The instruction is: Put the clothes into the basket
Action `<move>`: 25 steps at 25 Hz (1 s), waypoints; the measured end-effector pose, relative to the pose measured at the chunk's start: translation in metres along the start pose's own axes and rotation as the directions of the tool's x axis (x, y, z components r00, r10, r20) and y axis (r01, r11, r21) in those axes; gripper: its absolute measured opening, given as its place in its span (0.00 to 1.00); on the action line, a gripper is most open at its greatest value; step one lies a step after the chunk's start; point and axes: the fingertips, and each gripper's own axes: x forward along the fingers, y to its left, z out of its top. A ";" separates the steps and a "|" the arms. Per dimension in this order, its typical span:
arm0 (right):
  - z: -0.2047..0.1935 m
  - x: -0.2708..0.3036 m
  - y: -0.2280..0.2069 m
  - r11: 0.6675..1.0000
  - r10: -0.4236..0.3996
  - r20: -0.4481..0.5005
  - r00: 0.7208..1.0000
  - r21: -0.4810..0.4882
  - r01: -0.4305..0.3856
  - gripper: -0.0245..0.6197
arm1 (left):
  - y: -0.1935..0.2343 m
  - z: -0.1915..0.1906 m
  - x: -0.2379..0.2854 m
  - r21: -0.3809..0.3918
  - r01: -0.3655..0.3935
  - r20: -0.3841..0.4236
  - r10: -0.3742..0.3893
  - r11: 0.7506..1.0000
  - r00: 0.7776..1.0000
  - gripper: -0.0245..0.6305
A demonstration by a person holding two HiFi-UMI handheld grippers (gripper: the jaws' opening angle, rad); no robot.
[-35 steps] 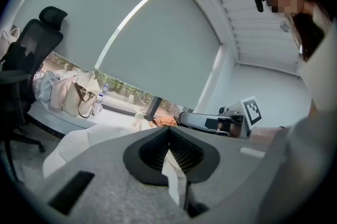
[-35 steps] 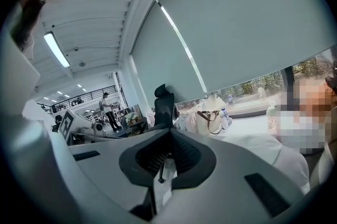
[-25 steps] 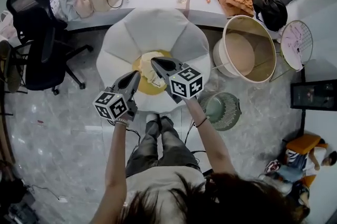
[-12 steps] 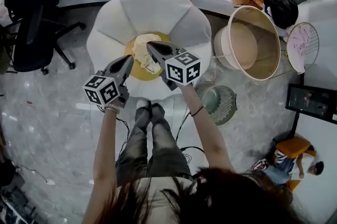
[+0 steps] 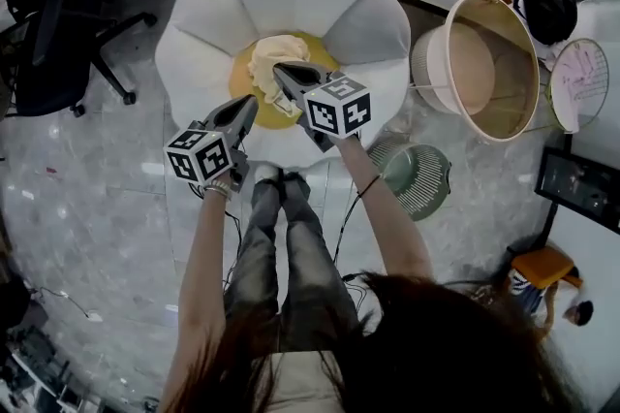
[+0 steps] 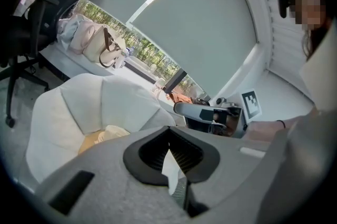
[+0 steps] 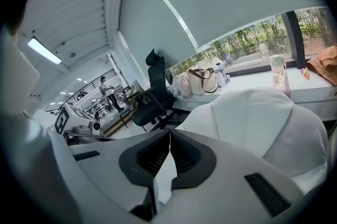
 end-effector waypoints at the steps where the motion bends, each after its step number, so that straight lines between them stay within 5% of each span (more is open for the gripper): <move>1: -0.004 0.004 -0.005 1.000 -0.003 -0.006 1.000 0.005 0.003 0.05 | 0.004 -0.004 0.003 -0.003 0.000 -0.007 0.000 1.000 1.000 0.05; 23: -0.104 0.072 -0.093 0.994 -0.050 -0.184 0.982 0.085 0.066 0.06 | 0.080 -0.052 0.060 -0.013 0.013 -0.106 -0.014 1.000 0.994 0.05; 25: -0.113 0.076 -0.106 0.988 -0.070 -0.193 0.979 0.121 0.095 0.14 | 0.086 -0.055 0.068 -0.016 0.023 -0.103 -0.024 1.000 0.994 0.05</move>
